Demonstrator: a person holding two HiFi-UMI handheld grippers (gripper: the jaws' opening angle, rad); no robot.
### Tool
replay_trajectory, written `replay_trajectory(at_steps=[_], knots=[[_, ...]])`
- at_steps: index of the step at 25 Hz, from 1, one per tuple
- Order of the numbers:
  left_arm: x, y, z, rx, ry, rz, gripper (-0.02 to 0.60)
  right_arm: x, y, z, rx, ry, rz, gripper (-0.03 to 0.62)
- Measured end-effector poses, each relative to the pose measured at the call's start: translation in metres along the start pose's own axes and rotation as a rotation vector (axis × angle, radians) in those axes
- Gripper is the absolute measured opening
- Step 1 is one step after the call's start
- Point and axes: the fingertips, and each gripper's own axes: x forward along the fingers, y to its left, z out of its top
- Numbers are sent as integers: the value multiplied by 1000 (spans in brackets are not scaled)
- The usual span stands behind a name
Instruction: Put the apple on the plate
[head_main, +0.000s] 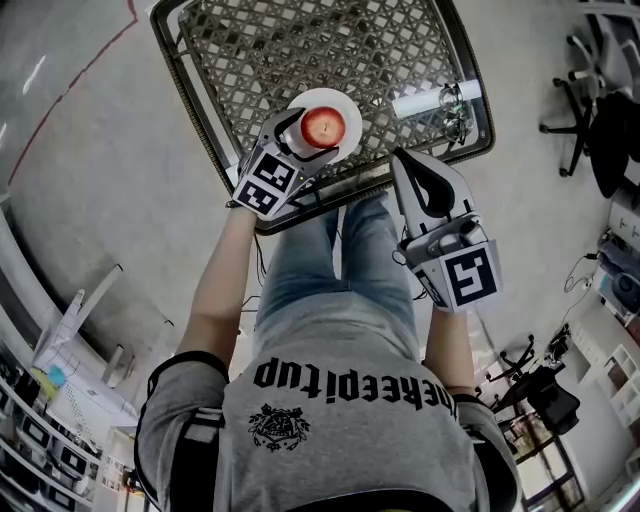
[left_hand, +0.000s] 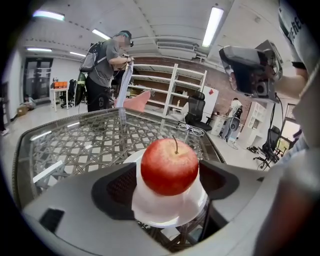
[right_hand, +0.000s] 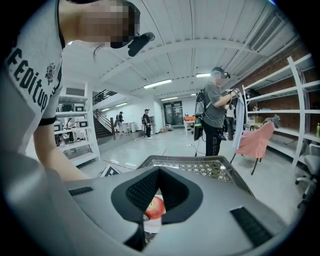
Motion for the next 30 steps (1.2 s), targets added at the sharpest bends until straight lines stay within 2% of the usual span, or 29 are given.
replay_trajectory(at_steps=[7,10,13,15,21,25,30], knots=[[-13,-1,5,0,-20,19,417,-4,1,1,-3,-10,8,-1],[-22,-6,9,-10,-43,18,417,-4,3,9,6,-45,9,-2],[-36,-8,15,-9,-73,41,396,-4,10,13,-2,-56,38,-2],[-44,-8,21,-1,-93,75,339,-4,14,11,-20,-36,67,-2],[-70,-7,39,5,-151,198,98,-3,21,20,-53,-47,137,-1],[-88,-11,49,0,-180,255,35,-3,29,27,-74,-56,184,0],[-105,-17,63,-6,-209,325,17,1,34,46,-80,-114,242,-1]])
